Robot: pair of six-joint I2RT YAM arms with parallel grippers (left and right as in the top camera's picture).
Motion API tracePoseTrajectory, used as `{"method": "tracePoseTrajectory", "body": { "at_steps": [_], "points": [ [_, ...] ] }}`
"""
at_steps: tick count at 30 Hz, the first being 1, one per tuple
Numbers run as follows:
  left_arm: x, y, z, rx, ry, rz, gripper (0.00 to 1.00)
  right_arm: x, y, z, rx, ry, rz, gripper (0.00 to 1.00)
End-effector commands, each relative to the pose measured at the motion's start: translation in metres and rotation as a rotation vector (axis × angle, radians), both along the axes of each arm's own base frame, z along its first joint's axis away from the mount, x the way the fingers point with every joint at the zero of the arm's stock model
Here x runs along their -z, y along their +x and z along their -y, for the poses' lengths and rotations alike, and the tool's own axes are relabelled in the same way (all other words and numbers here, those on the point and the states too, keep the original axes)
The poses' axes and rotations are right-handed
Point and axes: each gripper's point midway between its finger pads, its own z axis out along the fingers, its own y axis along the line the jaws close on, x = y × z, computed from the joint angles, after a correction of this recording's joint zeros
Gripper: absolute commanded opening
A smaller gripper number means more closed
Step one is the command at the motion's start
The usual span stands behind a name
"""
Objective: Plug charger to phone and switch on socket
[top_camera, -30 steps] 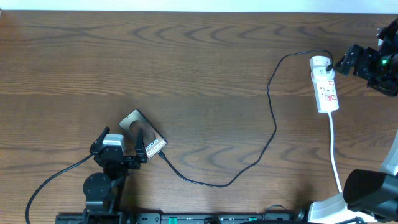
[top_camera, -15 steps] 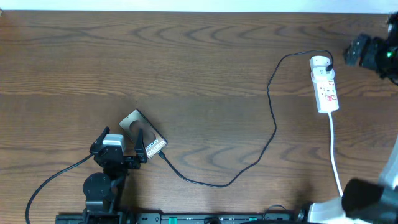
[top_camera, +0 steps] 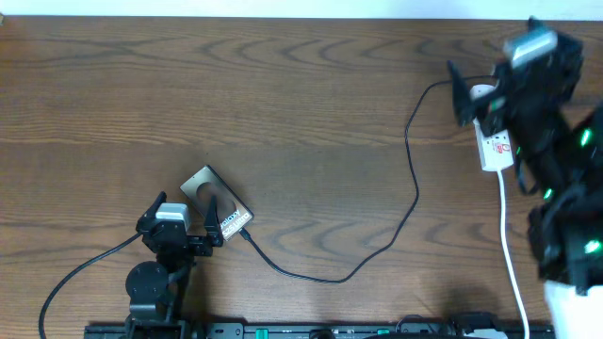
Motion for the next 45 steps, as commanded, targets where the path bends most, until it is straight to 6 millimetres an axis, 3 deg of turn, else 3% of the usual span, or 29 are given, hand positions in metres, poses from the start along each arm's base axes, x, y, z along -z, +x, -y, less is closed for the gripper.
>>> {"method": "tracePoseTrajectory", "body": {
  "at_steps": [1, 12, 21, 30, 39, 45],
  "points": [
    [0.013, -0.001, 0.003, 0.016, 0.0, -0.037, 0.89, 0.04, -0.013, -0.011, -0.061, -0.043, 0.038, 0.99],
    [0.013, -0.001, 0.003, 0.016, 0.0, -0.037, 0.89, 0.152, -0.062, -0.006, -0.056, -0.038, 0.175, 0.99],
    [0.013, -0.001, 0.003, 0.016, 0.0, -0.037, 0.89, 0.224, -0.085, -0.003, -0.047, -0.037, 0.166, 0.99],
    [0.013, -0.001, 0.003, 0.016, 0.0, -0.037, 0.89, 0.29, -0.093, 0.013, 0.047, 0.054, -0.11, 0.99],
    [0.013, -0.001, 0.003, 0.016, 0.0, -0.037, 0.89, 0.289, -0.091, 0.035, 0.19, 0.241, -0.141, 0.99],
    [0.013, -0.001, 0.003, 0.016, 0.0, -0.037, 0.89, 0.283, -0.092, 0.037, 0.197, 0.259, -0.118, 0.99]
  ]
}}
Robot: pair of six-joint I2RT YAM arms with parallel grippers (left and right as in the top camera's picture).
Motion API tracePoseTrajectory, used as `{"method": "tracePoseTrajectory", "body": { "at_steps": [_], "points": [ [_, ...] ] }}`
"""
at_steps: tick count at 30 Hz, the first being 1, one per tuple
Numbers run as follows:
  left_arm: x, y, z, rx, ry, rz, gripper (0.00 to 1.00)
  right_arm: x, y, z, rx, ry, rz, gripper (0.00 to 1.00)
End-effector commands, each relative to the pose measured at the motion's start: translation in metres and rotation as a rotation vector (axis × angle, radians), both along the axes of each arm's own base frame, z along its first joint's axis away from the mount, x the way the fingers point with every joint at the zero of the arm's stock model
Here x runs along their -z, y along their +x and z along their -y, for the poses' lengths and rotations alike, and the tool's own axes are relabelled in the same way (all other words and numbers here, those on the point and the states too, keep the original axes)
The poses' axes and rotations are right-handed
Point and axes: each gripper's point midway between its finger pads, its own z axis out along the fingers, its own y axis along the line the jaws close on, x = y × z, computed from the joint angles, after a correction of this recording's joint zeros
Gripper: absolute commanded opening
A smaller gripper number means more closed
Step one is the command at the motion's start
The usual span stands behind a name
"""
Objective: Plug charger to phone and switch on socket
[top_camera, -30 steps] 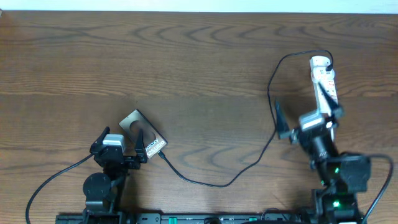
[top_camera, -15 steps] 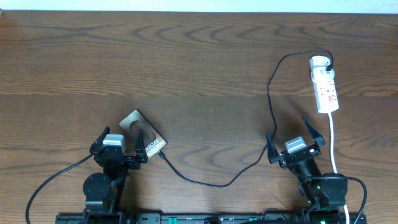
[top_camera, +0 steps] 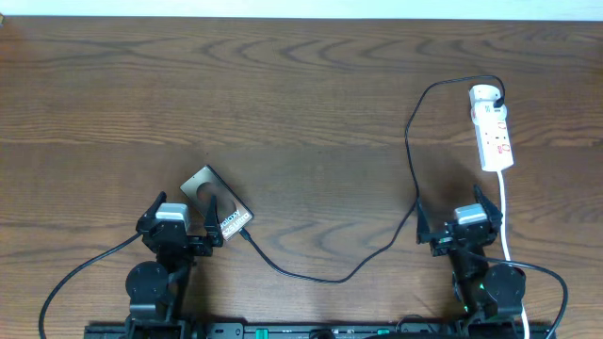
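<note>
The grey phone [top_camera: 216,200] lies tilted on the table at the front left. A black cable [top_camera: 412,179] is plugged into its lower corner. The cable loops right and up to a white charger [top_camera: 484,94] seated in the white power strip [top_camera: 496,139] at the far right. The strip shows small red marks; the state of its switch is too small to read. My left gripper [top_camera: 181,213] rests open beside the phone, one finger over the phone's near edge. My right gripper [top_camera: 452,215] is open near the front edge, well below the strip and holding nothing.
The strip's white lead [top_camera: 509,235] runs down the right side, close past my right arm. A black cable [top_camera: 75,273] trails from the left arm's base to the front left. Bare wooden table [top_camera: 301,85] stretches across the back.
My right arm was over the power strip at the far right, covering it. Now it sits folded near the front edge, and the strip and charger are uncovered. Left arm, phone and cable are unchanged.
</note>
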Motion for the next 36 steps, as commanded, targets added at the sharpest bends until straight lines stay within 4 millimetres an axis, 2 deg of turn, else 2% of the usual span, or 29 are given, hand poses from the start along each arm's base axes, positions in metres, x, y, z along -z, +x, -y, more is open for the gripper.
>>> {"method": "tracePoseTrajectory", "body": {
  "at_steps": [1, 8, 14, 36],
  "points": [
    [0.013, -0.001, 0.003, 0.016, 0.0, -0.037, 0.89, 0.0, 0.0, 0.005, 0.035, 0.044, -0.005, 0.99],
    [0.013, -0.001, 0.003, 0.016, 0.0, -0.036, 0.89, 0.0, 0.0, 0.007, 0.048, 0.09, -0.012, 0.99],
    [0.013, -0.001, 0.003, 0.016, 0.0, -0.037, 0.89, 0.0, 0.001, 0.02, 0.134, 0.167, -0.017, 0.99],
    [0.013, -0.001, 0.003, 0.016, 0.0, -0.036, 0.89, 0.0, 0.001, 0.017, 0.116, 0.168, -0.017, 0.99]
  ]
}}
